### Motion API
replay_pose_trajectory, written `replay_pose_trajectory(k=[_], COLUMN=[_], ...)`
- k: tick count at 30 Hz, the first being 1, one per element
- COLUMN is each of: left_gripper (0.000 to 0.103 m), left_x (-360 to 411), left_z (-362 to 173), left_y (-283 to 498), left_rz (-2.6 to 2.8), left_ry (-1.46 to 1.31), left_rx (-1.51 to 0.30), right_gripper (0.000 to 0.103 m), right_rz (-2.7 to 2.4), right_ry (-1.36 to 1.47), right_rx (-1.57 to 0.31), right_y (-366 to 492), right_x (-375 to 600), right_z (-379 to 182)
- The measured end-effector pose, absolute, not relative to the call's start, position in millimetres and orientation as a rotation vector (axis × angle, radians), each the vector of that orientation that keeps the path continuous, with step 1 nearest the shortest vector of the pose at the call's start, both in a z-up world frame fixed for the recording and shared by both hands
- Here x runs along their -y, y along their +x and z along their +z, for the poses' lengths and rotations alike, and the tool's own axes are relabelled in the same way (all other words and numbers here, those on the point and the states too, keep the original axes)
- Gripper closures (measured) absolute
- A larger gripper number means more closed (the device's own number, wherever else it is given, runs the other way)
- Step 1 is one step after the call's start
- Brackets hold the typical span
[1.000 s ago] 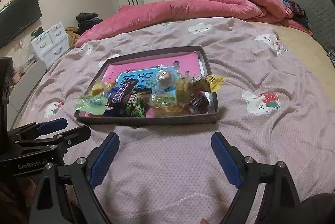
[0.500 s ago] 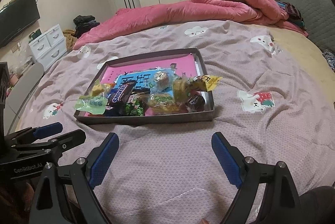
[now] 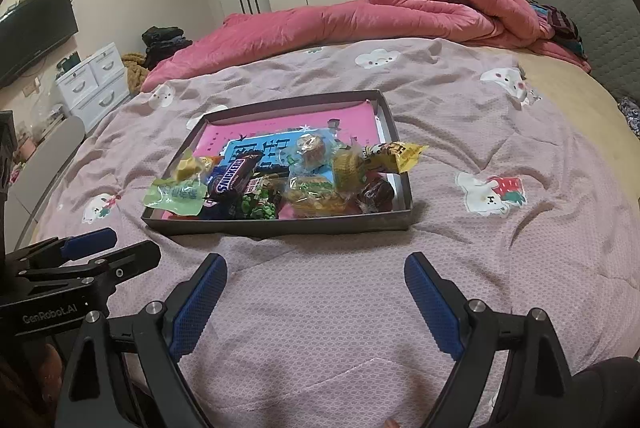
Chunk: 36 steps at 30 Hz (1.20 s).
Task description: Organize snacks
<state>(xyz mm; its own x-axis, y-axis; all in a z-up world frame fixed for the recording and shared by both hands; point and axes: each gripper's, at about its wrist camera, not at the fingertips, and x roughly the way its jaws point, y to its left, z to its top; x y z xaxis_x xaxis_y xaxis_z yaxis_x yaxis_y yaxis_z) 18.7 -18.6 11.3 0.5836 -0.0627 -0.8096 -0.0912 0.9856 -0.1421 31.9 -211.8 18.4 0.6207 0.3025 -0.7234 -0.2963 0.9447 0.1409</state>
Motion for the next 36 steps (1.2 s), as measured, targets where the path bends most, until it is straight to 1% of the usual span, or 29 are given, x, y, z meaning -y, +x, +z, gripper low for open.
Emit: replay_pose_trajectory(k=[36], left_gripper=[0.024], left_x=[14.3], left_z=[11.9], left_y=[17.8], left_rz=[0.051], left_ry=[-0.169], left_rx=[-0.949], right_gripper=[0.013], right_rz=[0.345], right_ry=[0.008], right_rx=[-0.836], right_y=[32.5], right_x=[209.6], right_z=[17.7])
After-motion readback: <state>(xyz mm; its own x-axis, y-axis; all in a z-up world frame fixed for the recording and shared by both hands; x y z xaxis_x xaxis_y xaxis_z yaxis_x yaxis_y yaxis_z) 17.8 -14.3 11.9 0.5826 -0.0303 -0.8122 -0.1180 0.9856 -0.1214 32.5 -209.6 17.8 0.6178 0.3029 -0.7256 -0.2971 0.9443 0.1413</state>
